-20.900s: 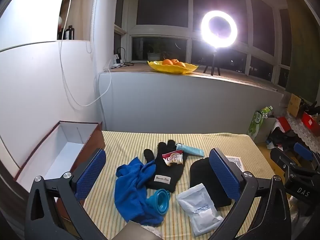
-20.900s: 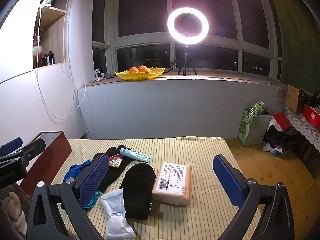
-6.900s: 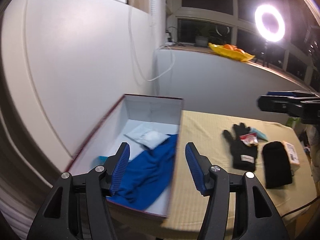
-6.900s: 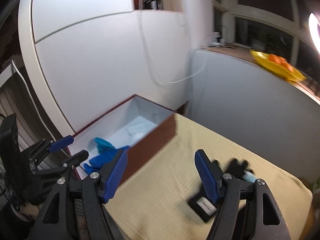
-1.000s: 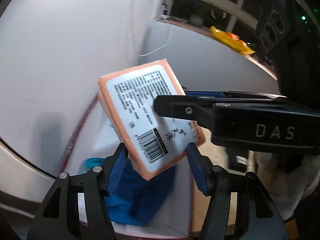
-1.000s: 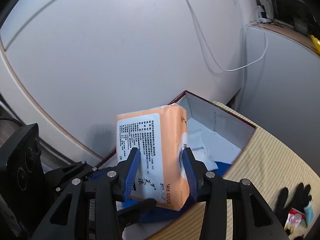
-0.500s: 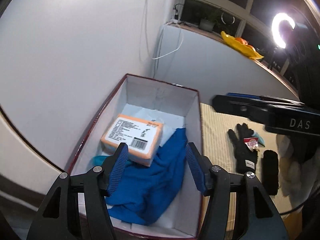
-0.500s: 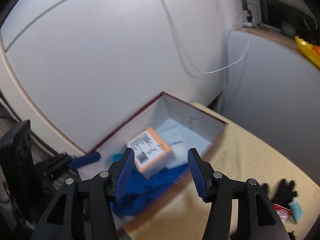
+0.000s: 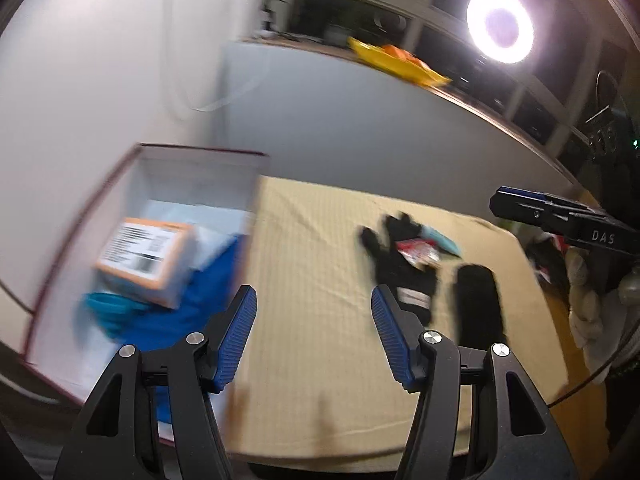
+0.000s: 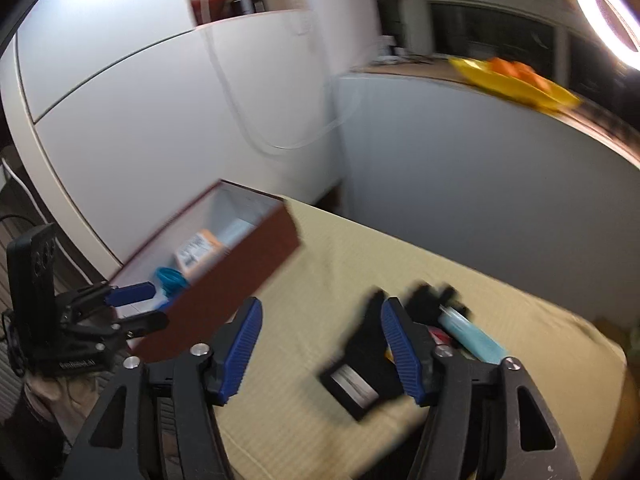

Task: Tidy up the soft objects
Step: 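Release the orange package into the shoebox and return over the bed, then grasp the black velvet pouch with the left gripper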

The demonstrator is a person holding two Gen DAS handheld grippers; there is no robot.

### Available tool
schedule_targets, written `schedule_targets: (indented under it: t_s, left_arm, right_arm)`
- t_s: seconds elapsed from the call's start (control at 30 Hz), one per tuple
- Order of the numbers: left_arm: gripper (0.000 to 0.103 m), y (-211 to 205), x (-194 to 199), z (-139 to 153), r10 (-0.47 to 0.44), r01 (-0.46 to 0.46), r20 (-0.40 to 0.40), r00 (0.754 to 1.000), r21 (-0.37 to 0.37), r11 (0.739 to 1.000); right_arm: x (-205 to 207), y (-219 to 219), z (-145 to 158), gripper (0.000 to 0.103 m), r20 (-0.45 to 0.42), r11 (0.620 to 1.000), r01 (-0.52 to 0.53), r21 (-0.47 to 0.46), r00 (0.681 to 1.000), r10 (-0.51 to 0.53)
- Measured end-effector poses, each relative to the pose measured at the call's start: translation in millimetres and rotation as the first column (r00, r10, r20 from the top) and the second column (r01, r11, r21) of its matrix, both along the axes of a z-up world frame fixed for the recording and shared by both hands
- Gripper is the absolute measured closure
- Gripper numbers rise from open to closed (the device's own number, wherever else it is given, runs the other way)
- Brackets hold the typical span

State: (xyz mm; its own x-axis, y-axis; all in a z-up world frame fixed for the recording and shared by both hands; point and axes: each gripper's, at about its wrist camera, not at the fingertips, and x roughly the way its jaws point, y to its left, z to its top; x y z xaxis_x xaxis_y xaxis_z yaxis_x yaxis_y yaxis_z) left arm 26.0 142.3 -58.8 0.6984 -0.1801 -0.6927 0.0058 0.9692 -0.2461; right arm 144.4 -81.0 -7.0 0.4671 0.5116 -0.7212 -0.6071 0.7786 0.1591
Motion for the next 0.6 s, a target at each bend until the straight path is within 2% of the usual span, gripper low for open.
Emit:
schedule_targets:
  t_s: [0.13, 0.27, 0.43, 0.6]
  left_arm:
    - [0.045, -45, 10, -16, -0.112, 0.111, -0.034, 0.993, -0.034, 0.993]
    - [0.043, -93, 22, -35, -0.219, 0.215, -0.078, 0.973, -0.053, 0.975]
    - [0.037, -146, 41, -56, -0.351, 0.341, -0.139, 0.926, -0.087, 0.936]
    - [0.036, -175, 56, -69, -0.396, 0.384, -0.176, 0.901, -0.095, 0.918]
  right_arm:
    - [-2, -59, -17, 0.041, -0.047, 0.992, 0.123, -0.003, 0.991, -0.123]
    - [-6, -118, -48, 0.041, -0.134, 0.965, 0.260, -0.009, 0.956, -0.259]
    - [-7, -155, -84, 0.041, -0.243, 0.944, 0.329, -0.020, 0.914, -0.323]
    - [-9, -167, -109, 0.041, -0.304, 0.937, 0.348, -0.015, 0.892, -0.336]
